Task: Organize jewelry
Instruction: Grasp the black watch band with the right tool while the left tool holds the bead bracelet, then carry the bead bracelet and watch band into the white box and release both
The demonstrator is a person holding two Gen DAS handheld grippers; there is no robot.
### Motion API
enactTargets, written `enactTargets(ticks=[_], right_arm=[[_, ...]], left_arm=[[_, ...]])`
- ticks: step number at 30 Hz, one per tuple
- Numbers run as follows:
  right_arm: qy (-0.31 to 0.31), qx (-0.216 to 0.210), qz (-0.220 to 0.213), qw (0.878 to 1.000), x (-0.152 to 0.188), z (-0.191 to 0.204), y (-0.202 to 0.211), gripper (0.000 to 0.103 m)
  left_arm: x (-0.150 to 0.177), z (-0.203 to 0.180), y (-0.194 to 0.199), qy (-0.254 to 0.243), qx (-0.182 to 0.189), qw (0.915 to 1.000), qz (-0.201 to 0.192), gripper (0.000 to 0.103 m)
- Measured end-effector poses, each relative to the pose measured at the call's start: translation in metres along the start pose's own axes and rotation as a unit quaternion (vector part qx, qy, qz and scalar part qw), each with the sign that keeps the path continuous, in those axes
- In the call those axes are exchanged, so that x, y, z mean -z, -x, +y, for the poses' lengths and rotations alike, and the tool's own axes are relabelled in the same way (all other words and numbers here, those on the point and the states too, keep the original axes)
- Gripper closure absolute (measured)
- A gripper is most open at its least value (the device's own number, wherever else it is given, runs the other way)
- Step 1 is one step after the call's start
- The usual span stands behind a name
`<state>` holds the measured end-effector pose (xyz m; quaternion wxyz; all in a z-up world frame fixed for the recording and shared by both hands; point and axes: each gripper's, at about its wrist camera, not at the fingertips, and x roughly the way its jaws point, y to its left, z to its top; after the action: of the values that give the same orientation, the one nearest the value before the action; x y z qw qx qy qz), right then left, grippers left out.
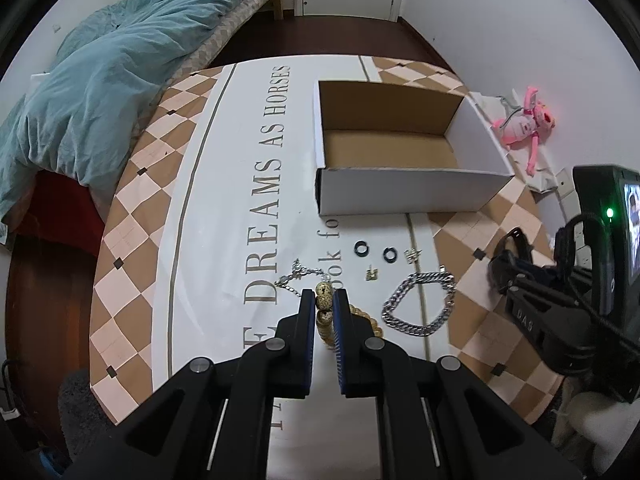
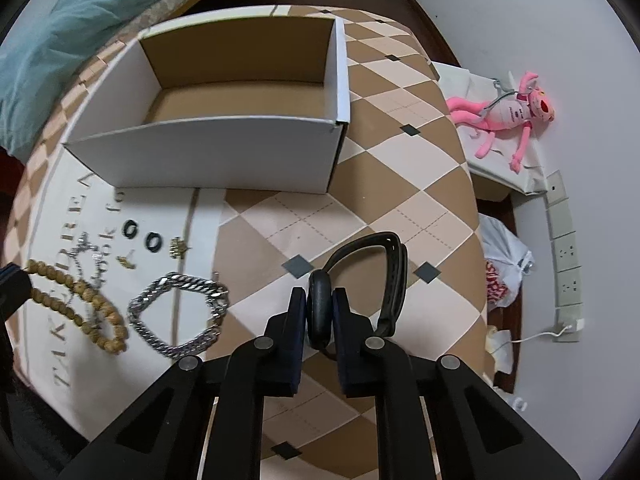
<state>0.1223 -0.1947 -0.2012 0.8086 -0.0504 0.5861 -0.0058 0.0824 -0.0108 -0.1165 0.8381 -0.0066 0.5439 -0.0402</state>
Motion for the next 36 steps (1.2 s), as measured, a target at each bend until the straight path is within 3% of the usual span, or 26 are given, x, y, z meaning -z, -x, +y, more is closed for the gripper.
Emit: enactTargets(ticks=[9, 15, 19, 24, 31, 36], right_arm=[[-0.040, -0.084, -0.031, 0.995, 0.002, -0.006, 0.049, 0.090], [-0.069, -0.154, -0.065, 0.984, -0.029, -0.014, 0.089, 0.090], [-0.072, -0.180, -0.076, 0.978, -0.064, -0.015, 0.097, 0.090], [-0.071, -0.205, -0.053, 0.975, -0.103, -0.013, 0.078, 0.090], [-0.062, -0.193, -0.020, 0.979, -0.130, -0.006, 0.043, 0.090], [-0.049, -0.170, 0.000, 0.984, -0.142, -0.002, 0.025, 0.088]], left_arm=[[-0.025, -0.005, 0.054, 0.008, 0.060, 0.9975, -0.035, 0.097], [-0.067, -0.008, 0.076, 0.007, 0.093, 0.9937, -0.063, 0.097], [-0.104, -0.009, 0.063, -0.004, 0.106, 0.9927, -0.059, 0.097], [-0.141, -0.007, 0.030, 0.002, 0.117, 0.9925, -0.034, 0.097], [-0.170, -0.009, -0.014, 0.008, 0.127, 0.9918, 0.006, 0.096], [-0.180, -0.009, -0.027, 0.007, 0.097, 0.9950, 0.021, 0.093]])
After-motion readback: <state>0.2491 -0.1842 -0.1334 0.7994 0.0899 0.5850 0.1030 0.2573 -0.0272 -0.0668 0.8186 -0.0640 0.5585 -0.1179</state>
